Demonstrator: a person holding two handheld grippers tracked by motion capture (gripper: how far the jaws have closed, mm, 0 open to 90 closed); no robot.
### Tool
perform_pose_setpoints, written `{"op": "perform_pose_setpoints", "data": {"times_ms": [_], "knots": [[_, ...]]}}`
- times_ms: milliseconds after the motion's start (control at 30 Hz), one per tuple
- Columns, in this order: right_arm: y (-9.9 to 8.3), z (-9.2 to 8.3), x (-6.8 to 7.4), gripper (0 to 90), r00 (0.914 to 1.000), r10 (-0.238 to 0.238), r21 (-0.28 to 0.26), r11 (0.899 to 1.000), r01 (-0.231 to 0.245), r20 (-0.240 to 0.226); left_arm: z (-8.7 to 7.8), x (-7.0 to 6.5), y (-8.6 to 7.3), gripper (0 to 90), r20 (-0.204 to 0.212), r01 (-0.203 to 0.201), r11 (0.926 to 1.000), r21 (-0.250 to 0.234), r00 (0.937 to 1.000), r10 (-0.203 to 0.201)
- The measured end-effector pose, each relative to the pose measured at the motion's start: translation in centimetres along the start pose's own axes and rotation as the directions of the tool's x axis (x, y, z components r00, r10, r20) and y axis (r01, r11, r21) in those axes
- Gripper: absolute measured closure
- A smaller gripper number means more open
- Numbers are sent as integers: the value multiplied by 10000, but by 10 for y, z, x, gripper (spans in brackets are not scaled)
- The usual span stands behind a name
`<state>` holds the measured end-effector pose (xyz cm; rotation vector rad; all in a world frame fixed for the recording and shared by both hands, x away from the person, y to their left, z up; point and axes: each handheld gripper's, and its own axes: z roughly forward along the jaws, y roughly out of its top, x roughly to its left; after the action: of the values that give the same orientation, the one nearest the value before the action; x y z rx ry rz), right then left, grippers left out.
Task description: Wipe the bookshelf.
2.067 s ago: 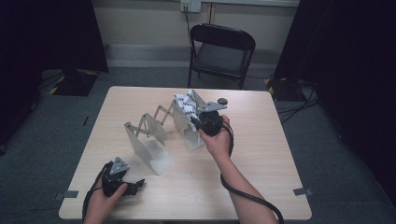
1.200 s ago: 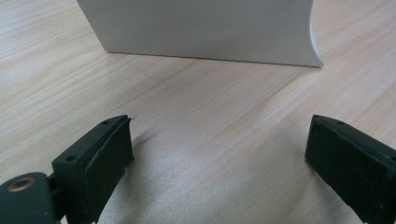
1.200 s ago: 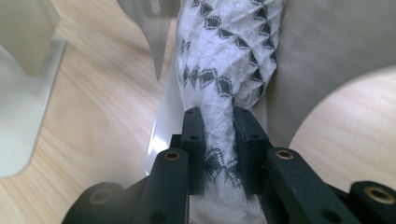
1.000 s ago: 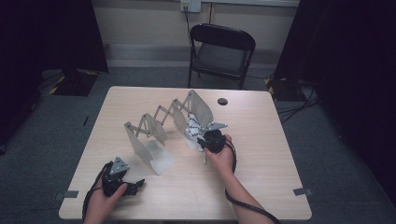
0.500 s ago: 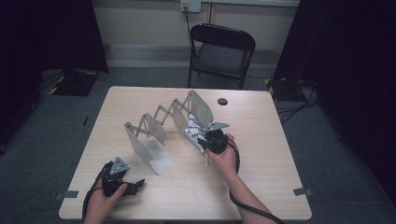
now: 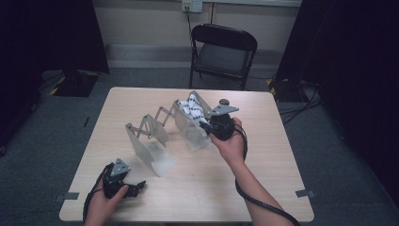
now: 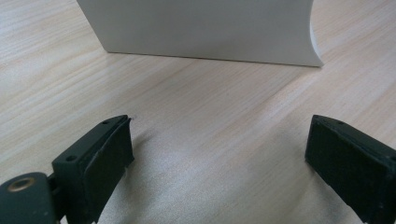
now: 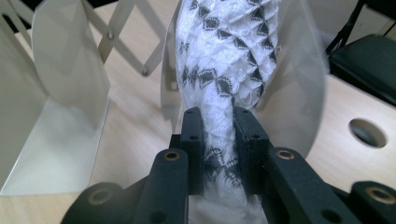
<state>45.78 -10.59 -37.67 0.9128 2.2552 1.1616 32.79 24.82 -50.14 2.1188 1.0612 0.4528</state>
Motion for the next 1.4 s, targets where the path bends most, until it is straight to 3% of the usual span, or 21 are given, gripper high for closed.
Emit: {"op": "perform_pose_setpoints", "data": {"times_ms": [233, 433, 667, 1167, 1400], "knots": [[-3, 7, -5, 762, 9999, 170, 202, 9997, -170, 17, 0, 0, 0, 70, 5, -8, 10000, 7, 10000, 8], [-23, 17, -8, 761, 9987, 505, 448, 9977, -508, 70, 0, 0, 0, 70, 10, -15, 10000, 0, 10000, 15], [-44, 23, -8, 761, 9983, 572, 748, 9955, -577, 81, 0, 0, 0, 69, 9, -7, 10000, 4, 10000, 7], [-89, 51, -1, 760, 9949, 991, 1479, 9844, -955, -170, 0, 0, 0, 68, 10, -17, 10000, 7, 10000, 17], [-91, 51, 1, 759, 9955, 911, 1562, 9840, -860, -255, 0, 0, 0, 69, 8, -16, 10000, 5, 10000, 16]]}}
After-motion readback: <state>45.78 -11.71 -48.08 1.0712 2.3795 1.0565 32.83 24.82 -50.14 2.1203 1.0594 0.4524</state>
